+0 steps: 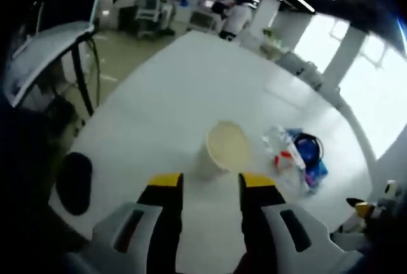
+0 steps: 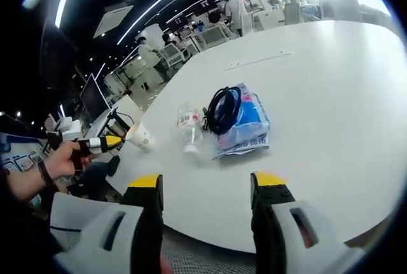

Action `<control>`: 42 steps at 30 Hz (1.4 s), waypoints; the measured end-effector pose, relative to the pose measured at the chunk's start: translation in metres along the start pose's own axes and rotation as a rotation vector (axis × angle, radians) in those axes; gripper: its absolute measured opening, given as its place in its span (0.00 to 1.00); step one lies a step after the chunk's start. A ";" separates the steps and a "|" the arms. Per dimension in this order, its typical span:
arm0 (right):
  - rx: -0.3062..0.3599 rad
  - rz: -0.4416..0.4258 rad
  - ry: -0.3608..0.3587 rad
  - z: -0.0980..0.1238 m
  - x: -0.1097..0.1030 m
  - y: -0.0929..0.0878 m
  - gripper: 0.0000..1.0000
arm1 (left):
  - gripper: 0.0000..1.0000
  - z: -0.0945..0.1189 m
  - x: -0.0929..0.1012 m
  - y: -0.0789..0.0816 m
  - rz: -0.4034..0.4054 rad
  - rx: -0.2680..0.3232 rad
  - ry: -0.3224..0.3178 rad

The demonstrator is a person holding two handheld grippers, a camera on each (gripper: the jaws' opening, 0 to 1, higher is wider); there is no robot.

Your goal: Arrange the tabletop items into an orderly group along one side of the table until the central work area is clear of visible clutter.

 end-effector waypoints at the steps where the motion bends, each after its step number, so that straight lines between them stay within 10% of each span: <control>1: 0.002 -0.001 0.002 0.000 0.000 0.000 0.55 | 0.33 0.001 0.000 -0.001 0.008 0.010 0.000; 21: -0.018 0.148 0.013 -0.002 -0.011 0.001 0.54 | 0.31 0.014 0.026 -0.017 -0.077 0.088 -0.012; 31: -0.003 0.079 0.034 0.001 -0.011 0.001 0.54 | 0.32 0.017 0.047 -0.013 -0.258 0.092 -0.036; 42: 0.010 0.074 0.012 0.001 -0.004 0.003 0.55 | 0.38 0.018 0.050 -0.007 -0.226 0.151 -0.109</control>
Point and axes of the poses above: the point that each gripper's makers call its tool centre point, and the gripper's own axes: z roughly backward along the fingers, x roughly to its right, y roughly out of its top, the point moved 7 cm from there along z, roughly backward along the fingers, and after that the axes turned 6 degrees about -y, right-handed, at the moved point
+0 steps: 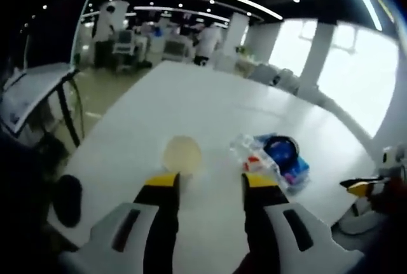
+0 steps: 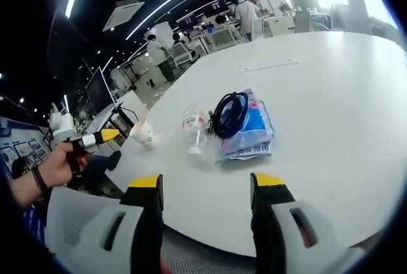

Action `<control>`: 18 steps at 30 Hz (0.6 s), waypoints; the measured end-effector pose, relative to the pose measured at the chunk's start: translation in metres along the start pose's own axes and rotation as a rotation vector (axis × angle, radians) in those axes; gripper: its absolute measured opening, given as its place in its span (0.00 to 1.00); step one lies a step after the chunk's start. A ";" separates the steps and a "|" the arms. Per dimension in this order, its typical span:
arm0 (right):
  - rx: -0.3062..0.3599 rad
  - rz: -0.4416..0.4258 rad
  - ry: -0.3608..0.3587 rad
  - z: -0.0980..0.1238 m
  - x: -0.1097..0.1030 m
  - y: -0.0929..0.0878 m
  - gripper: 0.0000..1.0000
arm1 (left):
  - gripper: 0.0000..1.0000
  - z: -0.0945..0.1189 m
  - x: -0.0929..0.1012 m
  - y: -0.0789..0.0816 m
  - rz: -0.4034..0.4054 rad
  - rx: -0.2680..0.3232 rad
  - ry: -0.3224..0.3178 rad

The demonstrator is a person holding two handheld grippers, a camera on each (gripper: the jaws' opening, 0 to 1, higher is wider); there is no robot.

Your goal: Arrange the tabletop items into an orderly group along one side of the table until the central work area is clear of visible clutter.

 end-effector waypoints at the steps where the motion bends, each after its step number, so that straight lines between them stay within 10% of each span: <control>1: 0.000 -0.003 -0.004 0.000 0.002 0.000 0.55 | 0.39 0.000 0.001 0.000 -0.004 0.002 -0.006; 18: 0.009 0.043 -0.067 -0.006 0.003 0.005 0.56 | 0.47 -0.009 0.030 0.004 0.035 0.022 -0.224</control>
Point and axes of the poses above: the point that each gripper's makers call its tool centre point, and the gripper's own axes: z roughly backward along the fingers, x roughly to its right, y roughly out of its top, the point moved 7 cm from there along z, roughly backward along the fingers, and after that the axes turned 6 degrees about -y, right-handed, at the moved point
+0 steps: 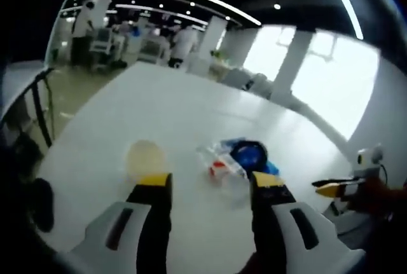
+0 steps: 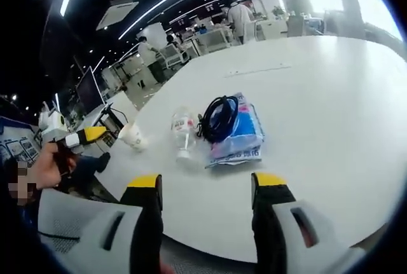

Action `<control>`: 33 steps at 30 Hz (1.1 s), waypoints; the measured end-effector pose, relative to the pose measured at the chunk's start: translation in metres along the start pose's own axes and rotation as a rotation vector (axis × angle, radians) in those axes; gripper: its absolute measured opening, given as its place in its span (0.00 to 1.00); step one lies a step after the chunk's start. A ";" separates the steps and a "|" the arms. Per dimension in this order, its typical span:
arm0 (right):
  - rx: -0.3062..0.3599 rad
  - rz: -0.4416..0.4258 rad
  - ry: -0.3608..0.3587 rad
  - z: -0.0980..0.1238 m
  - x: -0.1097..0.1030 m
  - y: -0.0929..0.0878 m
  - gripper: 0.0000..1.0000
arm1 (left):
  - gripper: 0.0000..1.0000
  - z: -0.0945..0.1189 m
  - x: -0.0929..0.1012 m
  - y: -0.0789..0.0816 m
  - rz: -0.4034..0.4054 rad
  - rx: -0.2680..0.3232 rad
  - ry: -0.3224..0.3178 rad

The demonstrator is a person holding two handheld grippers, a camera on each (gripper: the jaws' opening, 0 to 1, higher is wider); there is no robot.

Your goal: Arrange the tabletop items into an orderly group along one side of the table until the central work area is clear of visible clutter.

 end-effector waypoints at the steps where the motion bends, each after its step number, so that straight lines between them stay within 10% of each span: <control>1: -0.004 0.020 0.001 -0.001 0.000 0.000 0.56 | 0.46 0.000 0.001 0.000 -0.003 -0.006 -0.010; 8: 0.003 0.041 -0.018 -0.001 -0.003 0.002 0.56 | 0.46 -0.011 0.010 0.013 -0.225 -0.117 -0.098; 17: -0.010 0.061 -0.009 -0.003 -0.001 0.001 0.56 | 0.52 -0.074 0.028 0.029 -0.808 -0.387 -0.328; 33: -0.015 0.064 0.018 -0.003 -0.006 0.000 0.56 | 0.53 -0.158 0.034 0.002 -1.154 -0.705 -0.571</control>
Point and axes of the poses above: the point that each gripper's makers call its tool centre point, and the gripper's own axes: z roughly backward along the fingers, x roughly to its right, y roughly out of its top, the point moved 7 cm from there along z, roughly backward along the fingers, and after that the axes turned 6 degrees about -y, right-handed, at the moved point
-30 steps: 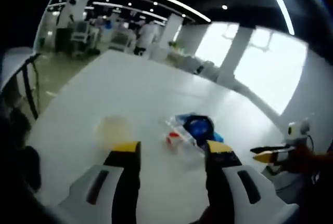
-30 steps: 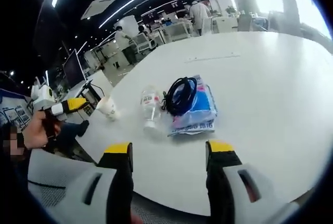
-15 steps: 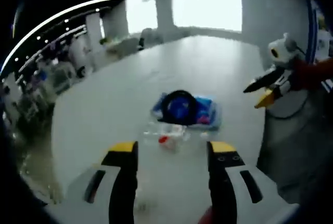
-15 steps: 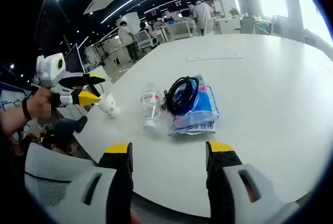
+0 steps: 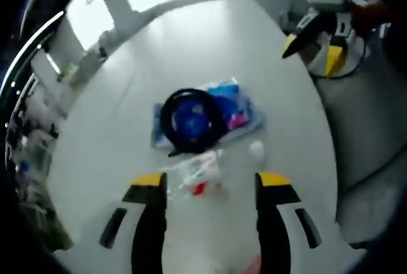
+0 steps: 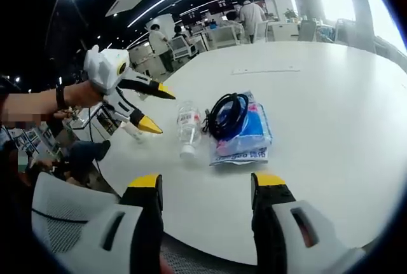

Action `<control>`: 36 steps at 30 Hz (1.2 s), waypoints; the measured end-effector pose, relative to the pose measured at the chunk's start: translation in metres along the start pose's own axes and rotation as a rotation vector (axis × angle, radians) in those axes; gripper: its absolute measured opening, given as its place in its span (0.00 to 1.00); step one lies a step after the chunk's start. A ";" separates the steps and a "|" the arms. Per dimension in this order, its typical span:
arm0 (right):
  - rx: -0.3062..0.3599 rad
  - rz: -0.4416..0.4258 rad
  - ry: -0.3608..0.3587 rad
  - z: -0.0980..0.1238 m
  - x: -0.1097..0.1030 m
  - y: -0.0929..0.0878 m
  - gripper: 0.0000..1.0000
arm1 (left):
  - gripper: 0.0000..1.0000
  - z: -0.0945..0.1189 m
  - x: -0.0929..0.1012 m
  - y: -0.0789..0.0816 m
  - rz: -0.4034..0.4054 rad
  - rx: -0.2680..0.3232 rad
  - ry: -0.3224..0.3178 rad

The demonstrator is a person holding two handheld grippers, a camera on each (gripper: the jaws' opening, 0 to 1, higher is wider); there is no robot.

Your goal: Arrange the tabletop items into an orderly group along one side of the table until the central work area is clear of visible clutter.

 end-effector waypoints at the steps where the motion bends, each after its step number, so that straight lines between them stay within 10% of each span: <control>1: -0.001 -0.002 -0.001 0.000 0.000 0.000 0.56 | 0.54 -0.005 0.000 0.001 -0.017 -0.005 -0.019; 19: -0.032 -0.010 -0.005 -0.001 0.001 -0.005 0.55 | 0.61 -0.044 -0.018 -0.008 -0.071 -0.012 -0.123; 36: -0.056 -0.028 0.013 -0.008 -0.002 -0.009 0.55 | 0.38 -0.031 -0.010 -0.029 0.065 -0.018 -0.095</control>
Point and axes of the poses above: the point that each gripper's makers call its tool centre point, and the gripper's own axes: z roughly backward along the fingers, x roughly to its right, y roughly out of its top, the point moved 7 cm from there along z, roughly backward along the fingers, and after that the axes turned 6 degrees about -y, right-handed, at the moved point
